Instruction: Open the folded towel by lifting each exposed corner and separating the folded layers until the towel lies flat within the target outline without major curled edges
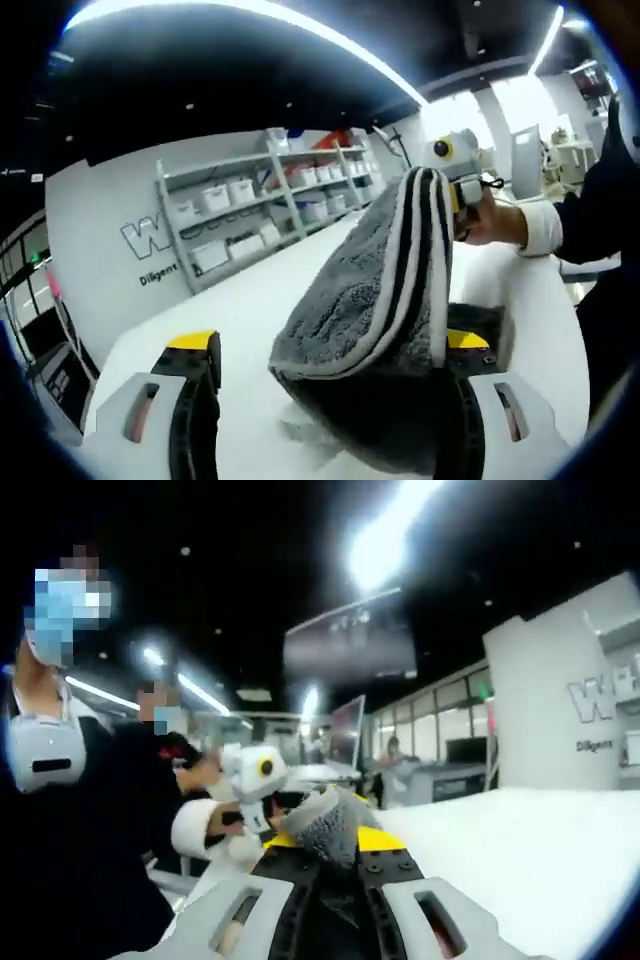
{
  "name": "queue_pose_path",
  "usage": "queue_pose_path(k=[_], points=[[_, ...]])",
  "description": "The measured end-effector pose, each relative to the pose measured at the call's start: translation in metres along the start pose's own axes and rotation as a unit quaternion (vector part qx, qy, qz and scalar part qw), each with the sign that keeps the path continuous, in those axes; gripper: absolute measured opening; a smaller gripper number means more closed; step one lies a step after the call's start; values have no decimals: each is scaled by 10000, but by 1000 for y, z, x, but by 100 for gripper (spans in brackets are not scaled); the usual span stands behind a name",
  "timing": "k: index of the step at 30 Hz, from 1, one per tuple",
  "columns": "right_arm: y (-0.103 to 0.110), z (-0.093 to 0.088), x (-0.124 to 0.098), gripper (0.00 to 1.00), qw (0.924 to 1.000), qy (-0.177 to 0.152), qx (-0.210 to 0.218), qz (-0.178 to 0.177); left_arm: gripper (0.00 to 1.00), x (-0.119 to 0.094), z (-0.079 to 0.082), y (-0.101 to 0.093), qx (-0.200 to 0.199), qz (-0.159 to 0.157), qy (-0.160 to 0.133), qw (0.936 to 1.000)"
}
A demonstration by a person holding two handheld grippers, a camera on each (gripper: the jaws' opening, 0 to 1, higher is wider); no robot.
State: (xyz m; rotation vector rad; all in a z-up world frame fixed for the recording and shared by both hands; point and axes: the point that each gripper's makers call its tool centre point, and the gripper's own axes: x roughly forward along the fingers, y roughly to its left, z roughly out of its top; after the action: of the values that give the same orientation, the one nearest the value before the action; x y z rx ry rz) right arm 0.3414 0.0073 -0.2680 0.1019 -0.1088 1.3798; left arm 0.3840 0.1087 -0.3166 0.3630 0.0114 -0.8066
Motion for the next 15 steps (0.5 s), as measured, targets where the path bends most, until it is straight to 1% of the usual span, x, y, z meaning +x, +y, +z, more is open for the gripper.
queue_pose_path(k=[2, 3, 6, 7, 8, 10, 11, 12, 14, 15], points=[[1, 1, -1, 3, 10000, -42, 59, 39, 86, 1, 0, 3, -1, -68, -47, 10000], [1, 2, -1, 3, 9999, -52, 77, 49, 86, 3, 2, 3, 70, -145, -91, 9998], [-1, 4, -5, 3, 9994, -156, 271, 161, 82, 10, 11, -3, 259, -624, -329, 9972], [-1, 4, -5, 3, 9991, -172, 327, 186, 81, 12, 13, -4, 313, -714, -386, 9962], [-2, 4, -5, 3, 9988, -199, 402, 209, 81, 16, 16, -4, 402, -857, -509, 9942], [-4, 4, -7, 3, 9983, -220, 479, 231, 81, 20, 20, -3, 419, -995, -628, 9922], [-4, 5, -7, 3, 9983, -232, 491, 231, 80, 21, 26, -5, 440, -1142, -802, 9892], [-5, 6, -8, 3, 9981, -258, 500, 237, 75, 22, 31, -8, 466, -1295, -966, 9858], [-7, 8, -9, 3, 9977, -345, 521, 258, 63, 21, 36, -15, 521, -1612, -1192, 9783], [-7, 9, -9, 3, 9971, -391, 591, 294, 57, 22, 39, -14, 534, -1655, -1315, 9759]])
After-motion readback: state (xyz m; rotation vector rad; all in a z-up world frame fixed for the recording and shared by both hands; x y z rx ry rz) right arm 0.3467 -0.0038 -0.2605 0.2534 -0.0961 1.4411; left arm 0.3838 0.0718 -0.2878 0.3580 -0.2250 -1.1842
